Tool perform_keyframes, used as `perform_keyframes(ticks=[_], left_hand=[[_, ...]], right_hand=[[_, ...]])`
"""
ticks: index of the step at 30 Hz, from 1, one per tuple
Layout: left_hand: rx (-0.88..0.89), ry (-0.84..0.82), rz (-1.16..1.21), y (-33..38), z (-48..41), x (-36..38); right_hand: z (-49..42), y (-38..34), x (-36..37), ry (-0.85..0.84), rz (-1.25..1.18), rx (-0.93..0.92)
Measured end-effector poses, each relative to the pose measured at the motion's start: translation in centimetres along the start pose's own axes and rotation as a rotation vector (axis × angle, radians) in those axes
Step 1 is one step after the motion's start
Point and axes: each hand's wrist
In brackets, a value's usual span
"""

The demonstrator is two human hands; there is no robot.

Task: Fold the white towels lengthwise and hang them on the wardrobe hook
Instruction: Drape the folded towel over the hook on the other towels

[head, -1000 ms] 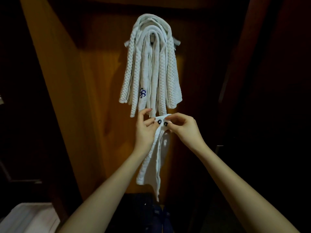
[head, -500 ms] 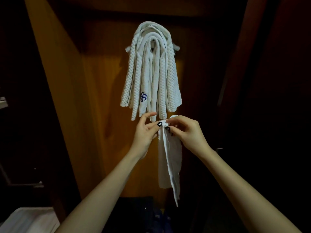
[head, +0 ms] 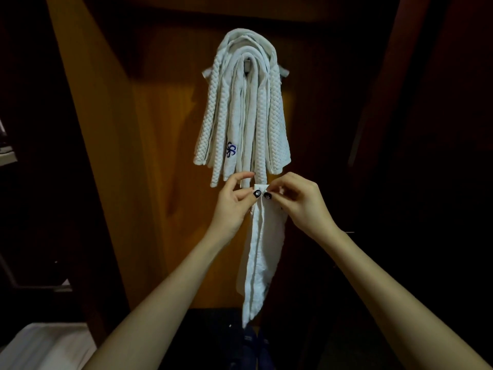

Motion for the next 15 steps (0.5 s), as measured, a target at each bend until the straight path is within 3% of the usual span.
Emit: perform_keyframes(ticks=[4, 9, 15], left_hand=[[0.033, -0.038, 0.01, 0.0, -0.1, -0.3], [0.065, -0.155, 0.052, 0.3, 0.0, -0.3], [0.042, -0.079, 0.032, -0.1, -0.5, -0.7]], right_hand=[[-0.4, -0.2, 0.2, 0.03, -0.084, 0.071], [-0.8, -0.4, 0.8, 0.069, -0.022, 0.09], [-1.5, -0.5, -0.1, -0.063, 0.052, 0.169]])
Point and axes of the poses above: each hand's wrist, its own z-axis away from the middle knuckle, its own x-axis out of the palm, y = z × x, and after that the axes turned 7 degrees about -z, right-handed
